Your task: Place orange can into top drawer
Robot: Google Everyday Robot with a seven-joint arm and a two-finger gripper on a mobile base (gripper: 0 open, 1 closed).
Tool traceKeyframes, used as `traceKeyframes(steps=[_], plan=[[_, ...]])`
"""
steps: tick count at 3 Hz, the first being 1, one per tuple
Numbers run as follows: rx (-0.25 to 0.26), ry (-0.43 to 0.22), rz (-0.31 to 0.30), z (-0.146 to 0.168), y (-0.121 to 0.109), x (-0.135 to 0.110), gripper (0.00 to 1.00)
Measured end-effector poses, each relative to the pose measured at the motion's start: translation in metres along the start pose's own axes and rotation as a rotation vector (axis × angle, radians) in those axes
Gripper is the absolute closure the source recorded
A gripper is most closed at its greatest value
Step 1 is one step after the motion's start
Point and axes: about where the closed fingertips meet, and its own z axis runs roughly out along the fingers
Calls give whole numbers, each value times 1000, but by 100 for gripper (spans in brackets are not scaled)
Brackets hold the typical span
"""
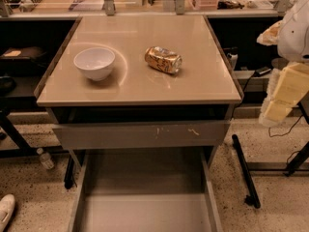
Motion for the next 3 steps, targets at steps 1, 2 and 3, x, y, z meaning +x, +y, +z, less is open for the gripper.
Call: traceKeyframes(steps=[1, 2, 3], plan=[[1, -103, -59, 12, -21, -28, 0], [18, -234, -116, 29, -51, -53, 0], [43, -360, -152, 45, -81, -71, 0]])
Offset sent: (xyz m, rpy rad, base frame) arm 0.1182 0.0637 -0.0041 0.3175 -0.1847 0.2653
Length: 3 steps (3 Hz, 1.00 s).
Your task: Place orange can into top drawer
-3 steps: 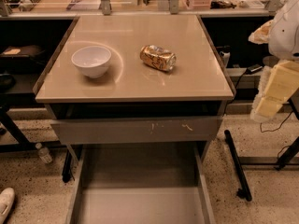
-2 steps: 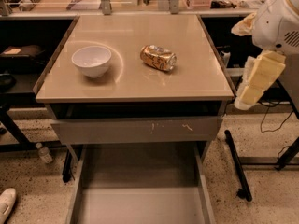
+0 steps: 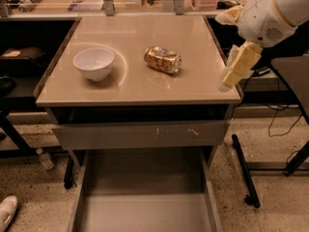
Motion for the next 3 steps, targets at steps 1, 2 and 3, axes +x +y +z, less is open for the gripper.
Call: traceKeyframes(steps=[1, 2, 3], plan=[[-14, -166, 64, 53, -41, 17, 0], [-14, -166, 62, 52, -41, 16, 0], [-2, -204, 101, 70, -45, 20, 0]])
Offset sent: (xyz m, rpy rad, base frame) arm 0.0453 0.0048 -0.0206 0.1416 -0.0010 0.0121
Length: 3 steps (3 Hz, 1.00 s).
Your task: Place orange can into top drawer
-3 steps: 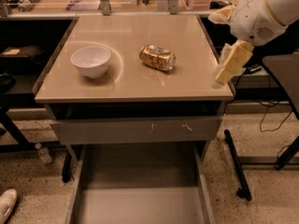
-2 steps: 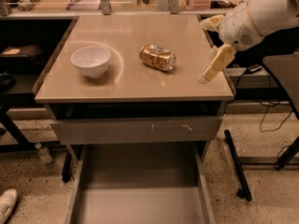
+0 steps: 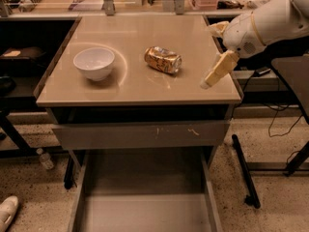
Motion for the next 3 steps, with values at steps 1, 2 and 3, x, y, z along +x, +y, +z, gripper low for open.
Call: traceKeyframes(steps=[1, 2, 3], plan=[[14, -69, 76, 36, -18, 8, 0], [15, -125, 185, 66, -39, 12, 0], [16, -140, 245, 84, -54, 14, 0]])
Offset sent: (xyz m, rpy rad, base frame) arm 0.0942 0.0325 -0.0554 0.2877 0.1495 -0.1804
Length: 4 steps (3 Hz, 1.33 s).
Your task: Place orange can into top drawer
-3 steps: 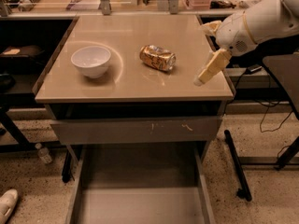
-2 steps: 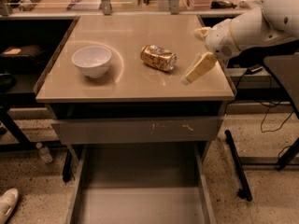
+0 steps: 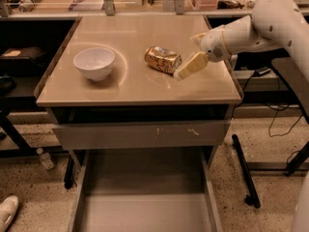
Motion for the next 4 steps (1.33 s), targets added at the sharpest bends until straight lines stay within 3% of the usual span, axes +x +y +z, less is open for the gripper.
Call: traceKeyframes(steps=[4], plan=[[-17, 31, 96, 62, -27, -2, 0]])
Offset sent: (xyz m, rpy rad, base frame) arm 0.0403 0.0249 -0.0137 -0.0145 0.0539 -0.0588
